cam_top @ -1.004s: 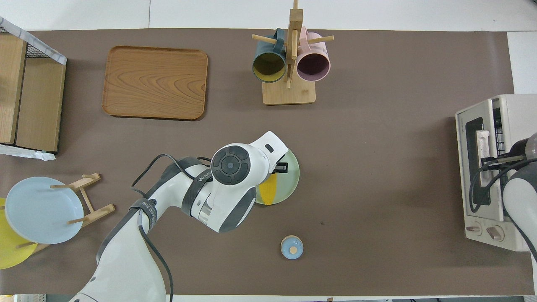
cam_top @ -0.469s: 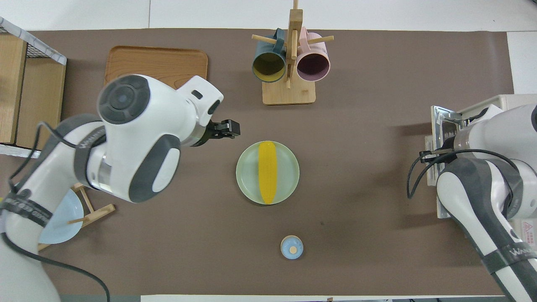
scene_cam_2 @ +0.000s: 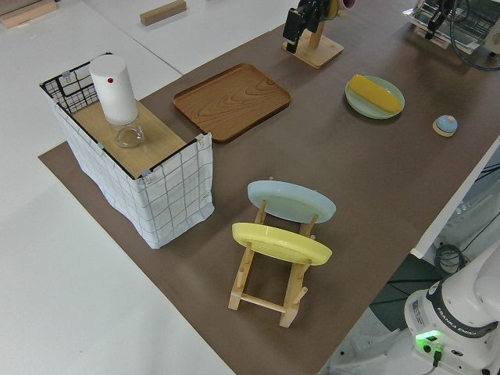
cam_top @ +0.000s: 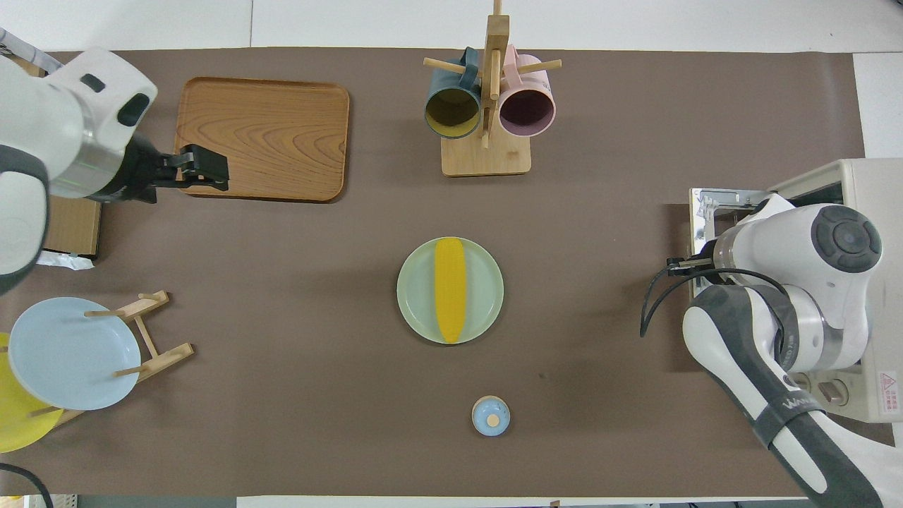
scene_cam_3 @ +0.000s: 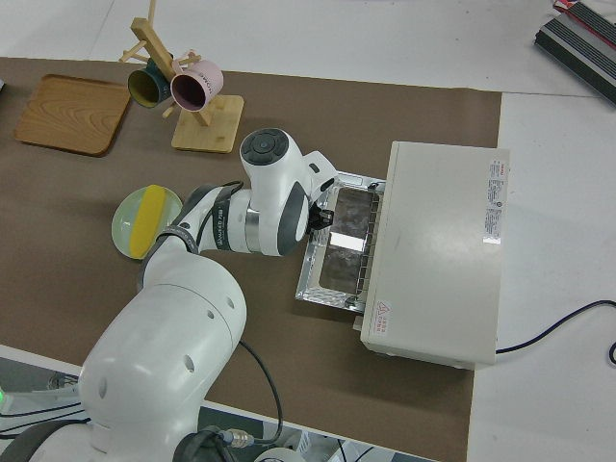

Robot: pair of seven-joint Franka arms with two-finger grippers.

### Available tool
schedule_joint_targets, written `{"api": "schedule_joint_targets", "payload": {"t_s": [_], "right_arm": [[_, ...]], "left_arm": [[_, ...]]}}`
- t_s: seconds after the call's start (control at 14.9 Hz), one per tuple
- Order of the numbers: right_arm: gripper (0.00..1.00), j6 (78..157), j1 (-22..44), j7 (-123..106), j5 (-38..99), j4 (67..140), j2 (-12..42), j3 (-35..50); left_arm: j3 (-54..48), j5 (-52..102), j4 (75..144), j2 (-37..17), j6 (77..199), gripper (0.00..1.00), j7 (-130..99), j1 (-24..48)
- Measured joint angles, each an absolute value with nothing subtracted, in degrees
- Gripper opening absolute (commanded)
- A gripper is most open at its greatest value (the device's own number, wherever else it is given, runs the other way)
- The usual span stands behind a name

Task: Put corn in oven
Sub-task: 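Pull the oven door open with the right gripper while the left gripper retracts, then move the right gripper to the green plate and grasp its rim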

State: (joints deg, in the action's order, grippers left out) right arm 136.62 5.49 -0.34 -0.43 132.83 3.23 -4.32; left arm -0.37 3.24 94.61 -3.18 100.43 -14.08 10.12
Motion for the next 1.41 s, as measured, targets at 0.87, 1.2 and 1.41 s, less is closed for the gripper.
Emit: {"api": "schedule_joint_targets", "payload": {"t_s": [0.87, 1.2, 1.41], "right_arm": [[0.88, 124.1, 29.9, 23.1, 2.2, 111.5, 8.2, -4.4], [0.76, 122.3, 42.6, 38.6, 2.1, 100.8, 17.0, -4.4], [0.61, 122.6, 46.4, 43.0, 0.8, 92.6, 26.4, -4.4]], "left_arm": [[-0.9, 1.3, 87.0, -0.6, 83.2, 1.0, -9.4, 4.5], [-0.9, 1.6, 88.3, -0.7, 83.2, 1.0, -9.2, 3.3], [-0.9, 1.7, 88.3, -0.7, 83.4, 1.0, -9.1, 3.3]]}}
